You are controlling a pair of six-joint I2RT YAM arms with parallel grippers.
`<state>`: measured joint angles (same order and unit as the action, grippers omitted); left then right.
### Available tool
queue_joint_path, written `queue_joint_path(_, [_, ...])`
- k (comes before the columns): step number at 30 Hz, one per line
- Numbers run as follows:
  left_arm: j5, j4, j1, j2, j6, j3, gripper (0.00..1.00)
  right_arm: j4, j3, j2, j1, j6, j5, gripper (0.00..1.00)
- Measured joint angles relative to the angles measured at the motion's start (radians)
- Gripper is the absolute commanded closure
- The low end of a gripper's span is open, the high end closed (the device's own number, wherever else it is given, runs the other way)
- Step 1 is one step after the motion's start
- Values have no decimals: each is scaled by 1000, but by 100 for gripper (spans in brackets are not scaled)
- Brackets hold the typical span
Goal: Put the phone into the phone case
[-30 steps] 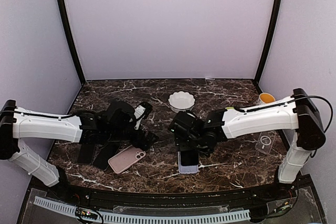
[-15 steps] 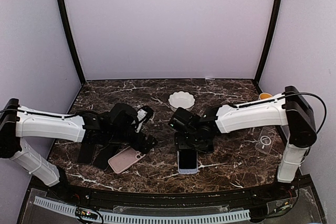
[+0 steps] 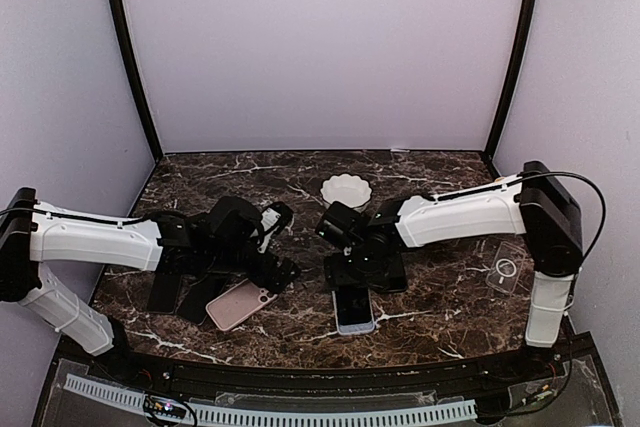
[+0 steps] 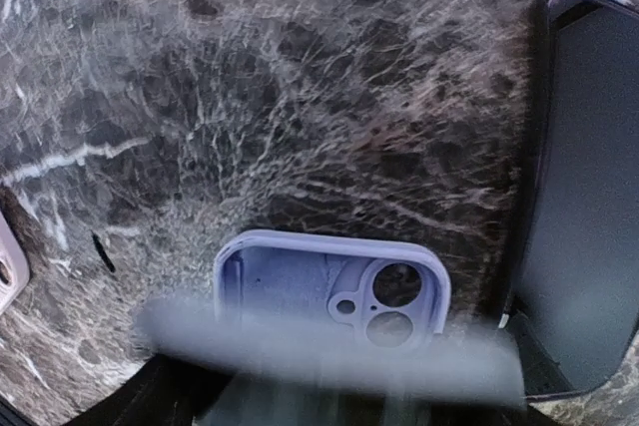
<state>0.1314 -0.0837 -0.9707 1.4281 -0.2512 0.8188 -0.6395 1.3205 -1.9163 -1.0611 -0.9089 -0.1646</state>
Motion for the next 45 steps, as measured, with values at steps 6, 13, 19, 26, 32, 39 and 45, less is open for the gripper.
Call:
queue_joint_path(6, [-5, -14, 0, 2, 4, 18, 1, -37, 44, -33, 0, 41, 1, 9])
queue_joint_path(13, [-12, -19, 0, 29, 25, 39, 13, -73, 59, -24, -6, 61, -2, 19])
queue_joint_path(19, [-124, -23, 49, 219, 43, 198, 43, -75, -82, 156, -73, 28, 0, 40])
queue_joint_path(26, [-150, -67, 93, 497, 102, 500, 58, -24, -258, 263, -188, -53, 60, 62])
queue_joint_path(32, [-167, -116, 88, 679, 166, 662, 62, 83, -392, 257, -217, -124, 101, 70])
queue_joint_path(39, [-140, -138, 53, 738, 257, 685, 62, 170, -411, 257, -217, -175, 86, 71])
queue_joint_path(45, [-135, -142, 18, 741, 310, 688, 63, 182, -413, 256, -216, -201, 71, 71])
